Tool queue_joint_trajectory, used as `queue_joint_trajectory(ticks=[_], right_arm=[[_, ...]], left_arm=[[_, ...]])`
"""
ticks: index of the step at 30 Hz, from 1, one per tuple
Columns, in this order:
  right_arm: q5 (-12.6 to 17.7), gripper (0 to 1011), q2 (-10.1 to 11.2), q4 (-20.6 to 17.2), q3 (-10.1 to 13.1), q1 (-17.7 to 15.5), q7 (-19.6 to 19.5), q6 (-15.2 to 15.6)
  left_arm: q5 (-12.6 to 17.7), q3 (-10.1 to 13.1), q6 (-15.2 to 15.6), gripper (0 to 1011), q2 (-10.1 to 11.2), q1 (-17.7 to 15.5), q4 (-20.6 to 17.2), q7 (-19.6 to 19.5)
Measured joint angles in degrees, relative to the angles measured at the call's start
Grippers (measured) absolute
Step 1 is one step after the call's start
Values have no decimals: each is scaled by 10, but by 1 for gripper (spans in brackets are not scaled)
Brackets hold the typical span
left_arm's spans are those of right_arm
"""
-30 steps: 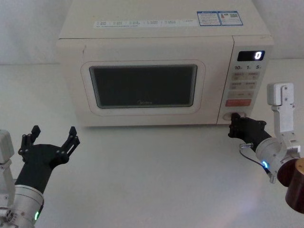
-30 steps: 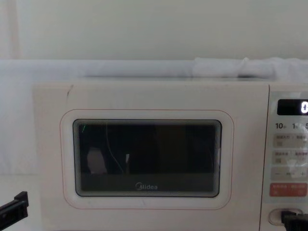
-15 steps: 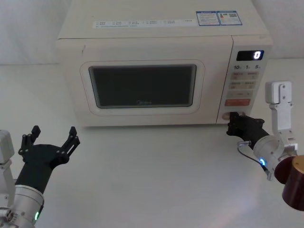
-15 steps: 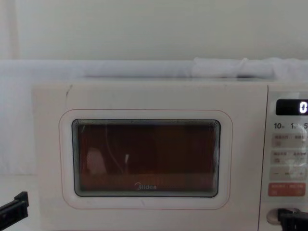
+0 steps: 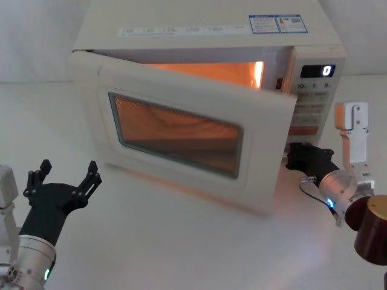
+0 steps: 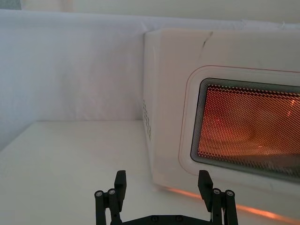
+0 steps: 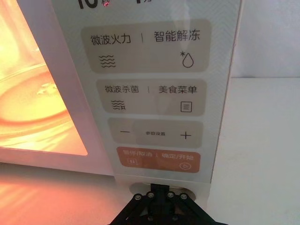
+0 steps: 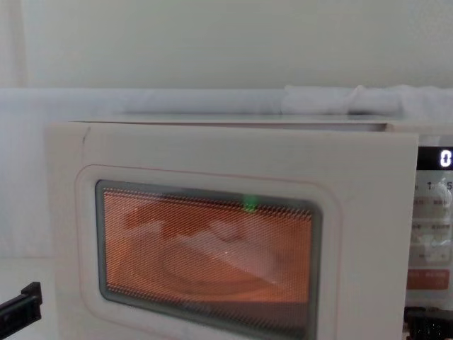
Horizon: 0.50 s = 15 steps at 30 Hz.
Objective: Press the button to open the microwave door with one hand; close the microwave door with the other hand.
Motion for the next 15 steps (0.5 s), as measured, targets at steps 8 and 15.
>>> queue_joint_trajectory(ticks=[8,15], right_arm=[[1,0,0,-9,1,-8,0,1],[1,0,4,-33,3,-24,-1,9]], left_arm=[[0,0,0,1003,0,0,0,0],[0,0,0,1003,0,0,0,0]])
